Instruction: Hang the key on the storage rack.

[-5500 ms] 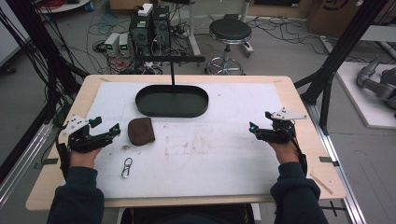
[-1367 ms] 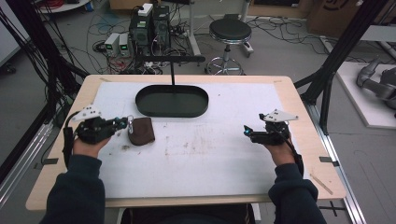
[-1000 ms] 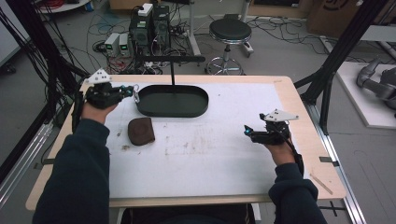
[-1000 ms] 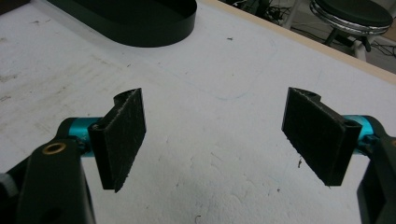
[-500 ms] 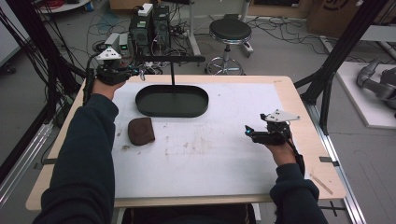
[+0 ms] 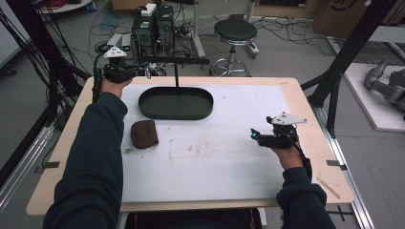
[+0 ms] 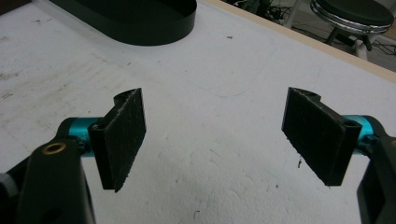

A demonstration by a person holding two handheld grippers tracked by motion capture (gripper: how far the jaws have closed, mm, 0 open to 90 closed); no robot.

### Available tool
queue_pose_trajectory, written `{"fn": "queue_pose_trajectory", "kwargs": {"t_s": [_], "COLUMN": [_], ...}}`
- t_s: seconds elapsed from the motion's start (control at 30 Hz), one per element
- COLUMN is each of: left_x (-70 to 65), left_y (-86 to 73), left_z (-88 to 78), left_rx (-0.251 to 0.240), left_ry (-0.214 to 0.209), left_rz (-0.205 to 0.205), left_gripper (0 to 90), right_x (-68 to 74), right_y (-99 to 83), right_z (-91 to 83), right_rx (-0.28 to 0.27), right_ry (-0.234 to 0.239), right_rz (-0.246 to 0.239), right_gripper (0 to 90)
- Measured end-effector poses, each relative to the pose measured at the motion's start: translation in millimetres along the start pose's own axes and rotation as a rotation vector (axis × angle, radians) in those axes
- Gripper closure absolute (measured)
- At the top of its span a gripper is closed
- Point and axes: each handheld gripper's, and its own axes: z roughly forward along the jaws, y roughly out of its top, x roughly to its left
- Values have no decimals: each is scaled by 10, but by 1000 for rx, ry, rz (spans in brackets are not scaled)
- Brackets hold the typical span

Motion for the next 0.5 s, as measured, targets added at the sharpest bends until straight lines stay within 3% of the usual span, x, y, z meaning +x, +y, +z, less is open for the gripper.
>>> {"fn": "queue_pose_trajectory", "kwargs": {"t_s": [0.33, 0.5], "left_x": [60, 66], "left_y": [-15, -45], "left_z": [70, 101], "left_rx": [-15, -23], "left_ry": [36, -2], "left_rz": [-18, -55], "left_gripper": [869, 872], "right_x": [14, 12], "right_y": [-1, -3], "right_z": [14, 15], "right_rx": [4, 6], "right_ry": [4, 2], "right_rz": [-12, -16], "right_gripper": [220, 220]}}
